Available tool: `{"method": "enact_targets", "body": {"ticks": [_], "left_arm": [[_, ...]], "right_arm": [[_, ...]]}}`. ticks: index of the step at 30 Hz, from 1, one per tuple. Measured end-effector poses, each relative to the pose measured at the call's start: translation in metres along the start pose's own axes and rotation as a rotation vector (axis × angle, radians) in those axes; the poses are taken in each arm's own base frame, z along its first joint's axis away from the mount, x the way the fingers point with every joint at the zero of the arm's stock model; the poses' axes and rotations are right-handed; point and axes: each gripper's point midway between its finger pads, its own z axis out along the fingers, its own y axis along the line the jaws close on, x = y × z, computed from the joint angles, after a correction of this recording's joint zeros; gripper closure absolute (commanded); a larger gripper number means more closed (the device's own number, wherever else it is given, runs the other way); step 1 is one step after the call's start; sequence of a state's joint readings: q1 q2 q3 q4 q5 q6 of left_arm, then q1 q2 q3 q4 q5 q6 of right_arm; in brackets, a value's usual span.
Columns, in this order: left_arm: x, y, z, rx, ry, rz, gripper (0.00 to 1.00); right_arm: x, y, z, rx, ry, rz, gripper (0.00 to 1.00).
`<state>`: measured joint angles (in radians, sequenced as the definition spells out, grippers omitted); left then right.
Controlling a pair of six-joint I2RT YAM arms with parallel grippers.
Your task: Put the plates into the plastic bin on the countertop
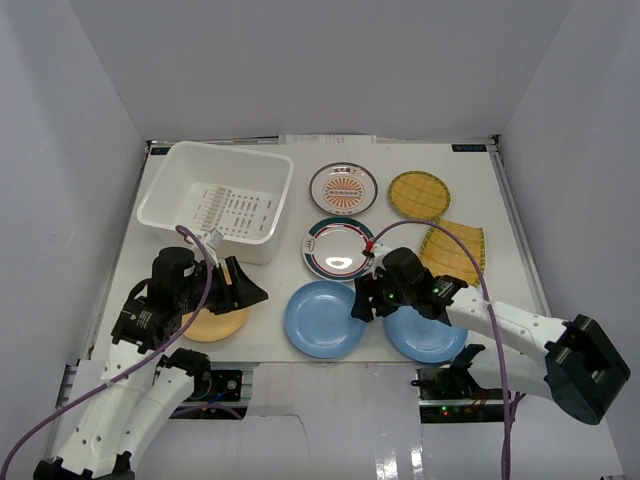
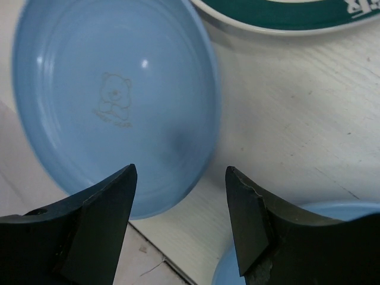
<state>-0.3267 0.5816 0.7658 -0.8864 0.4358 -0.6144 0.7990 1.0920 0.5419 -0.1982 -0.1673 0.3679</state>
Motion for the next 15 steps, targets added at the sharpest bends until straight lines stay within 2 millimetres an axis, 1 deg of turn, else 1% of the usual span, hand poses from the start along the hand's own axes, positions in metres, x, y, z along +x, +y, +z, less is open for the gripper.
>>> {"method": "enact_targets", "body": {"ticks": [3,5,6,7,8,11,13,15], "left_arm": [[0.003,0.002,0.003,-0.004,0.017,-0.007,0.32],[0.003,0.003,0.004,-0.001,0.019,-0.004,0.34],[0.004,0.003,0.004,-0.002,0.022,-0.003,0.34],[0.005,0.004,0.005,-0.003,0.026,-0.003,0.35],[0.006,0.006,0.006,-0.008,0.031,-0.005,0.35],[0.006,0.009,0.007,-0.024,0.031,-0.002,0.38],[0.003,0.012,0.006,-0.043,0.017,0.005,0.4],[-0.008,0.01,0.0,-0.069,-0.029,0.024,0.42]], "right_arm": [[0.009,-0.014,0.013,0.062,0.036,0.016,0.39],[0.015,-0.026,0.022,0.111,0.055,0.026,0.54],[0.018,-0.03,0.025,0.129,0.064,0.03,0.66],[0.019,-0.034,0.028,0.143,0.069,0.031,0.9],[0.019,-0.034,0.03,0.145,0.069,0.034,0.92],[0.011,-0.029,0.032,0.128,0.038,0.047,0.92],[0.011,-0.028,0.025,0.131,0.035,0.043,0.92],[0.003,-0.022,0.009,0.126,0.007,0.031,0.92]]}}
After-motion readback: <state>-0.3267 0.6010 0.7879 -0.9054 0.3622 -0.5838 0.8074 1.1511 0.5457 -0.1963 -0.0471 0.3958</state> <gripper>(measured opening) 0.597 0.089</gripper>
